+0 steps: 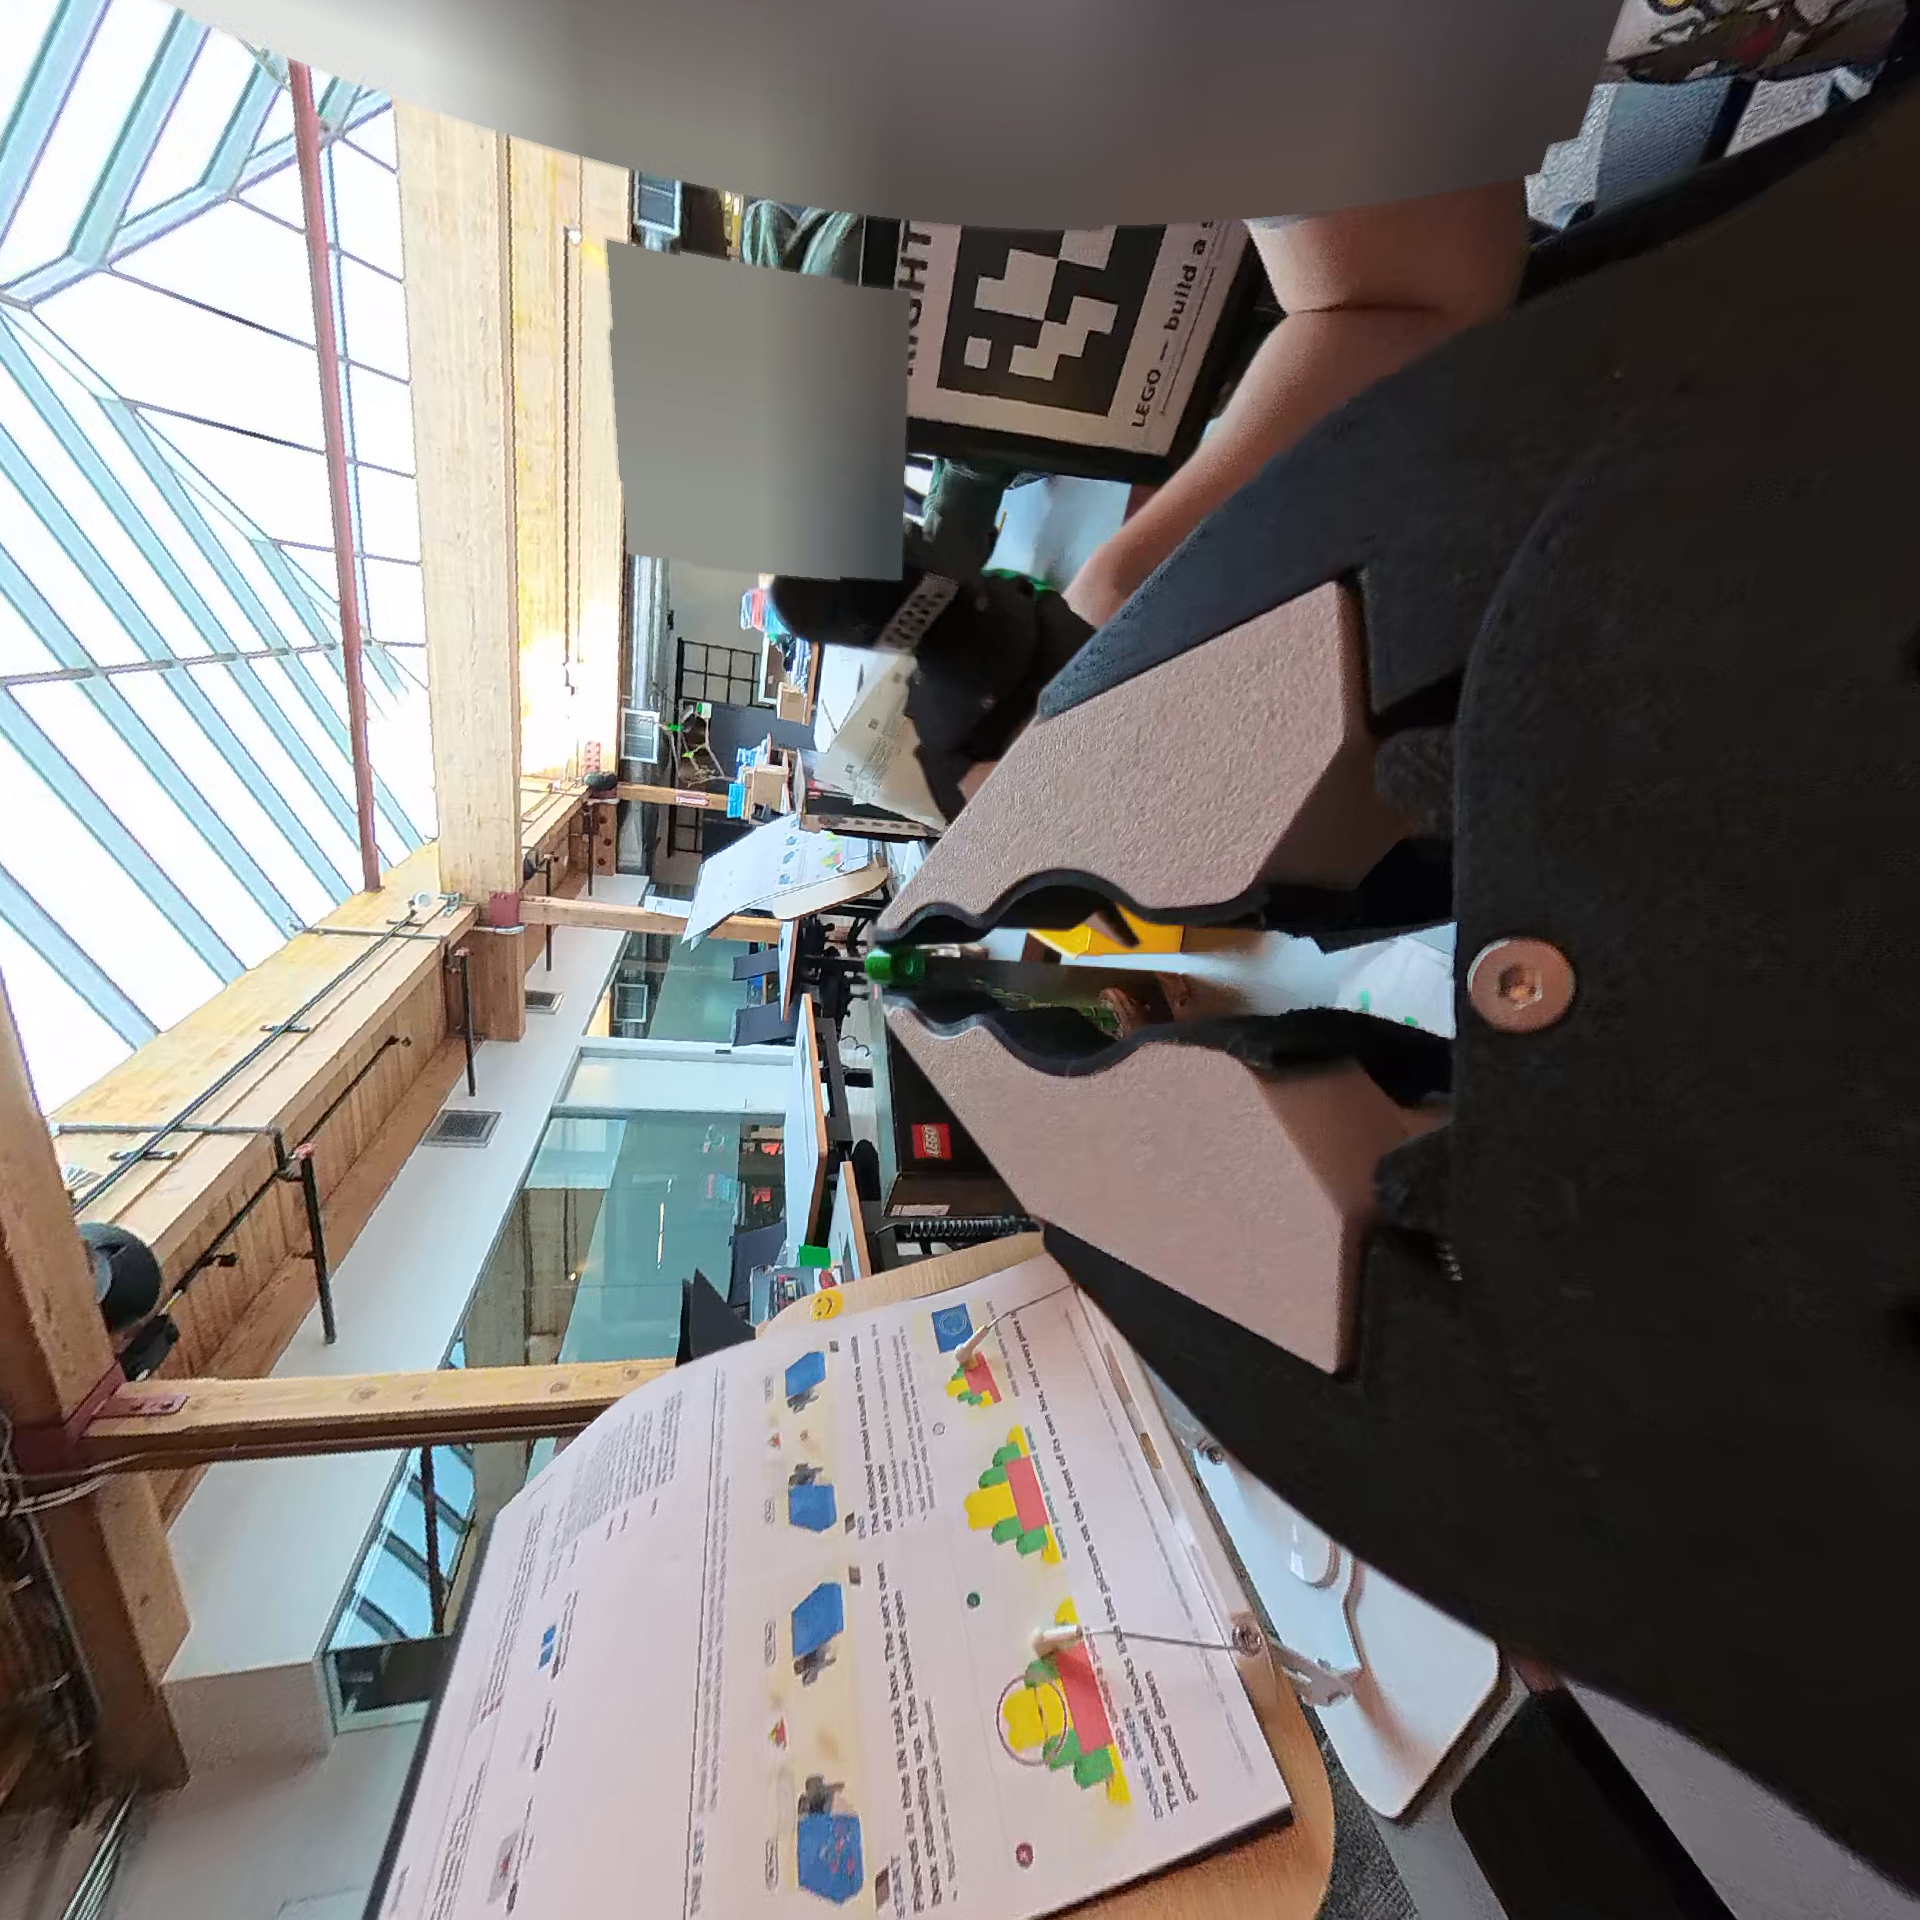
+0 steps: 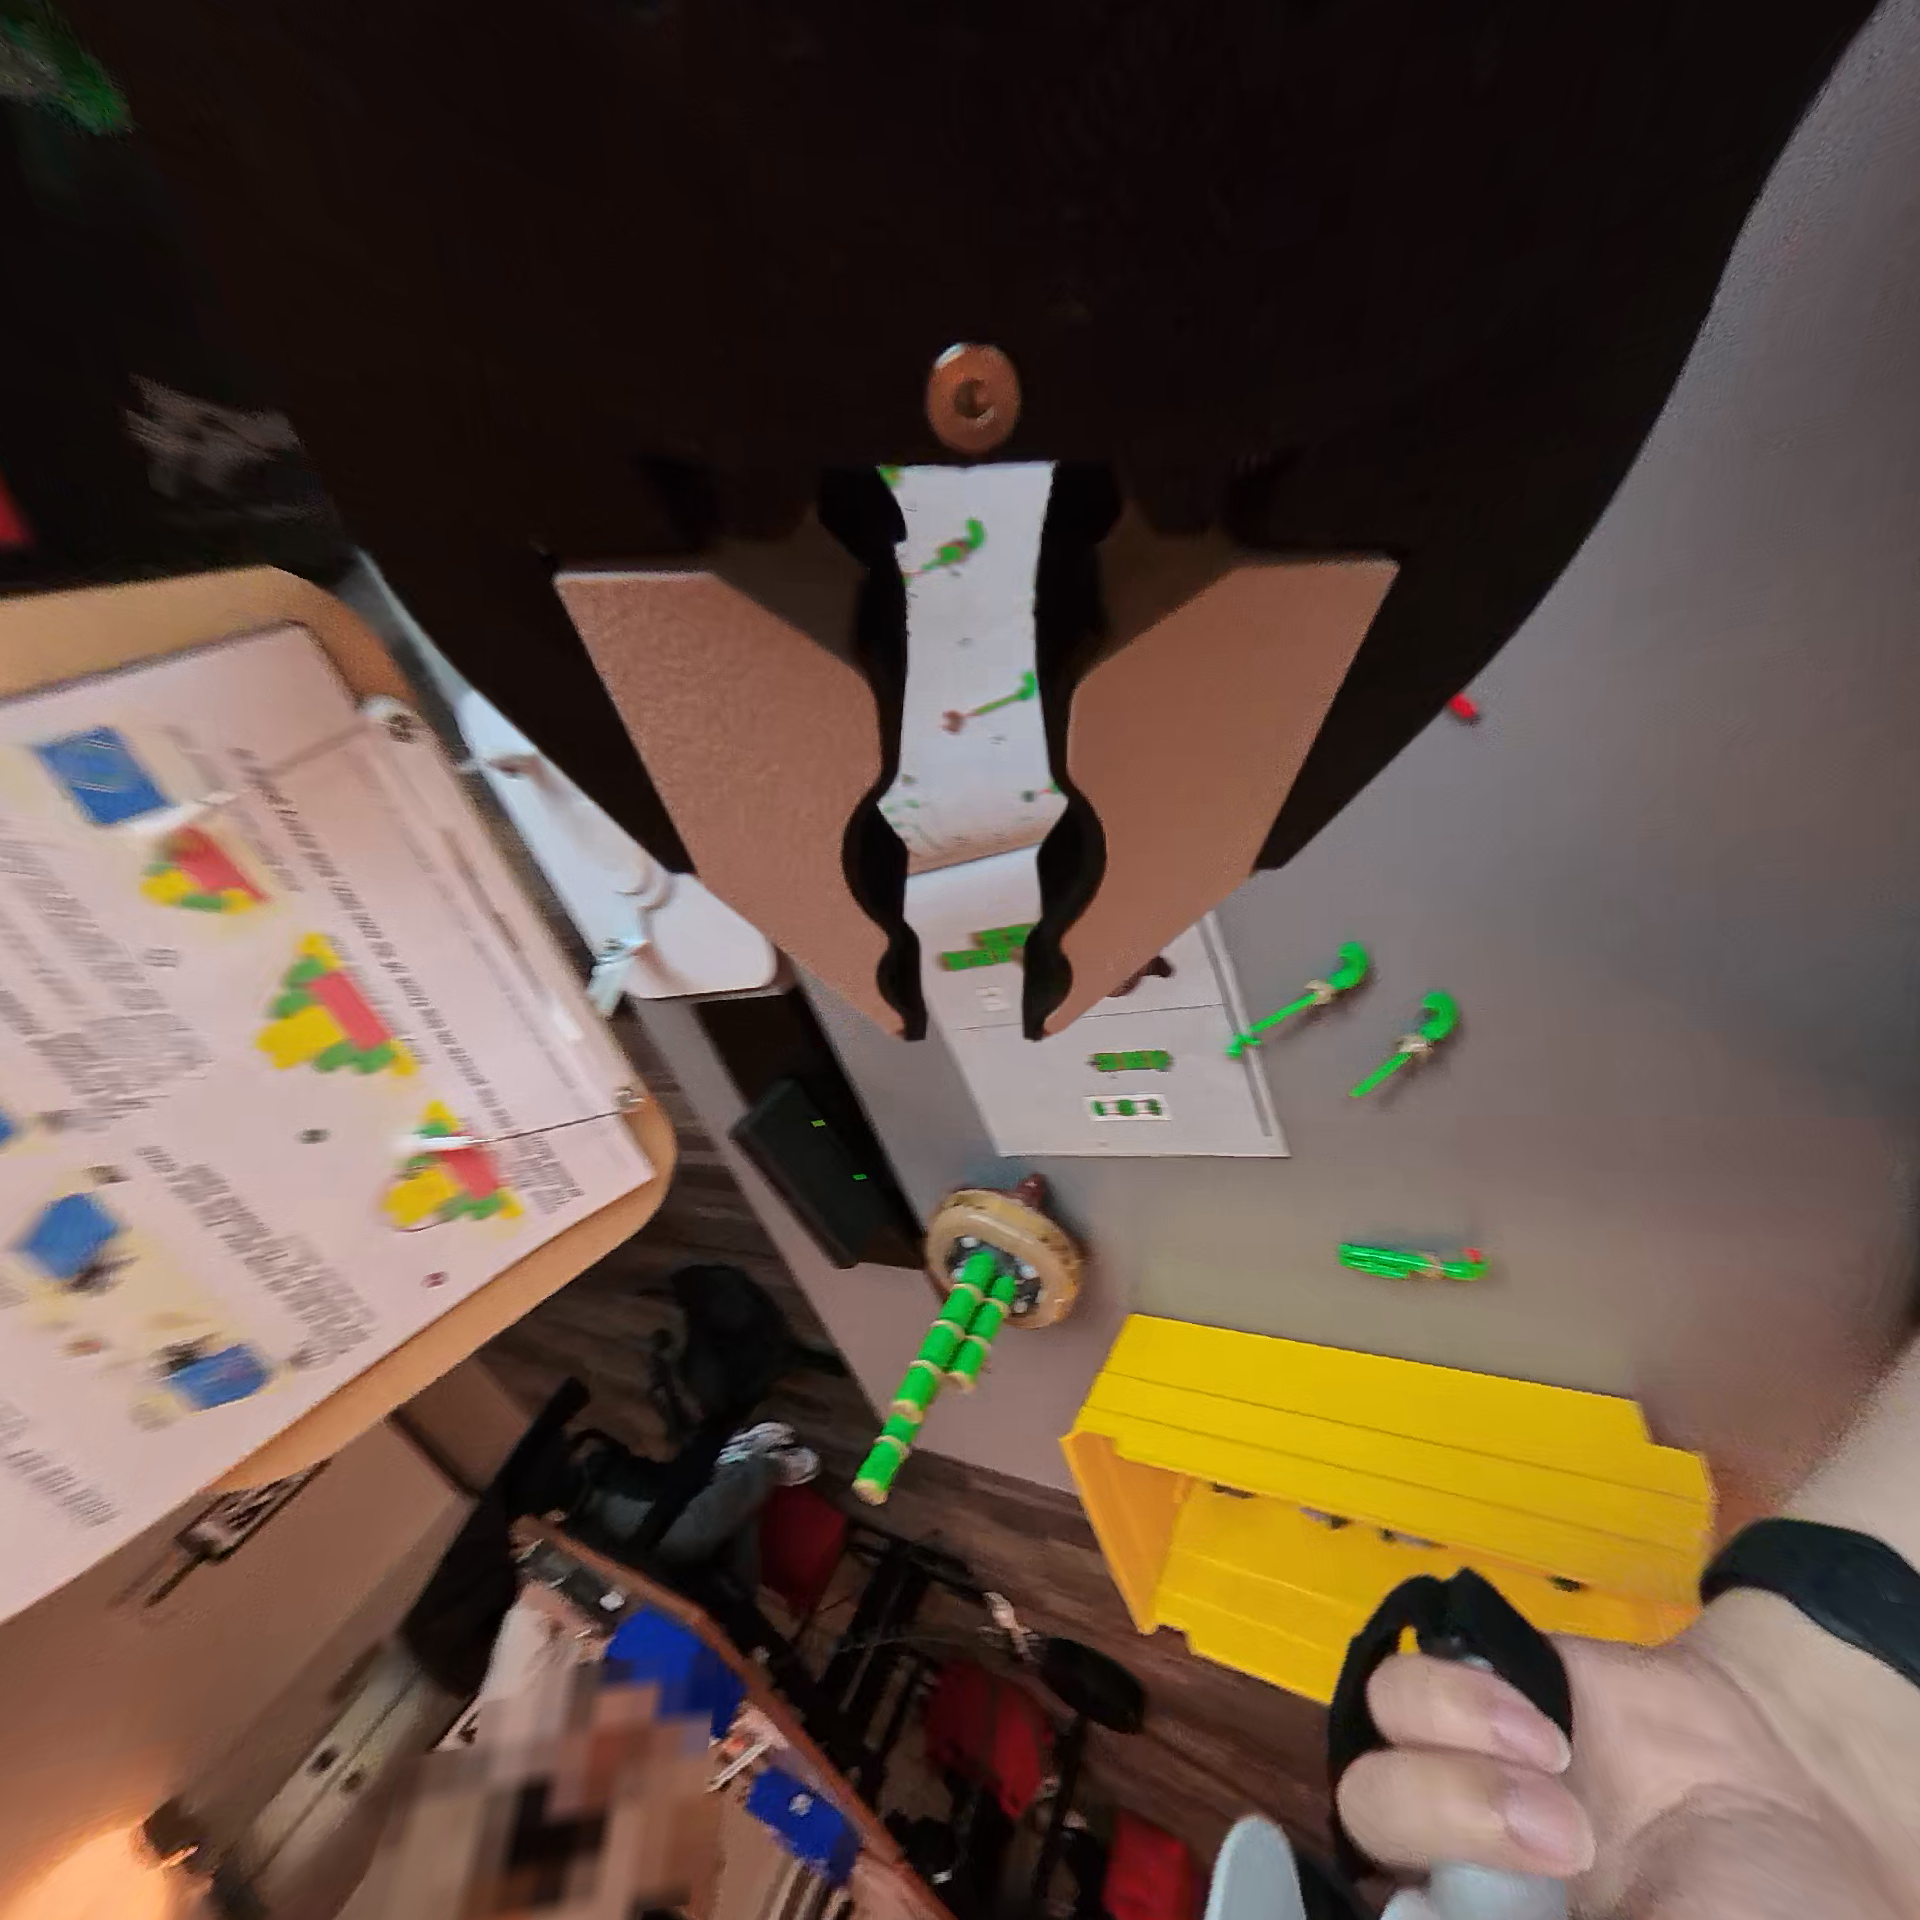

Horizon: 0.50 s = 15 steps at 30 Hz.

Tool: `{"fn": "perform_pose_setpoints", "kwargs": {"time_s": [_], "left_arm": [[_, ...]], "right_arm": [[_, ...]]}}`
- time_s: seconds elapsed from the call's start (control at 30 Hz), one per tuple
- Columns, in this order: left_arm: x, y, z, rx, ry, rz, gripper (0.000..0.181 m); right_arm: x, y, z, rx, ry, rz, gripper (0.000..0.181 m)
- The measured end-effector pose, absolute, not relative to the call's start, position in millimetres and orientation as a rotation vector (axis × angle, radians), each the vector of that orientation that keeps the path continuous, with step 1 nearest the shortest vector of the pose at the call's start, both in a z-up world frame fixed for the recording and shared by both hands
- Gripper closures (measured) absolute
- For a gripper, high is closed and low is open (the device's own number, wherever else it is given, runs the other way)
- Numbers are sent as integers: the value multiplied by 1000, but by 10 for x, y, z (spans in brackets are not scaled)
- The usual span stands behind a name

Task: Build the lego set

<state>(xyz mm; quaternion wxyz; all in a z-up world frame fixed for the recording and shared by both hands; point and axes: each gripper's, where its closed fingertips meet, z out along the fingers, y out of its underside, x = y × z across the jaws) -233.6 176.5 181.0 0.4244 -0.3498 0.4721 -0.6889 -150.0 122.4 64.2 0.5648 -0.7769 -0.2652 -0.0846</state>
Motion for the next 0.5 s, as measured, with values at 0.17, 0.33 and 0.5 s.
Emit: {"fn": "perform_pose_setpoints", "kwargs": {"time_s": [0.17,0.33,0.5], "left_arm": [[-2501,1866,1904,-882,1144,-1717,176],[-2602,1935,1948,-889,1128,-1722,176],[-2685,2059,1949,-922,1100,-1687,176]], "right_arm": [[-1851,1544,31,-1973,-684,3,157],[-2185,1889,-562,-2061,-760,55,163],[-2368,2311,-854,-2156,-768,50,170]]}}
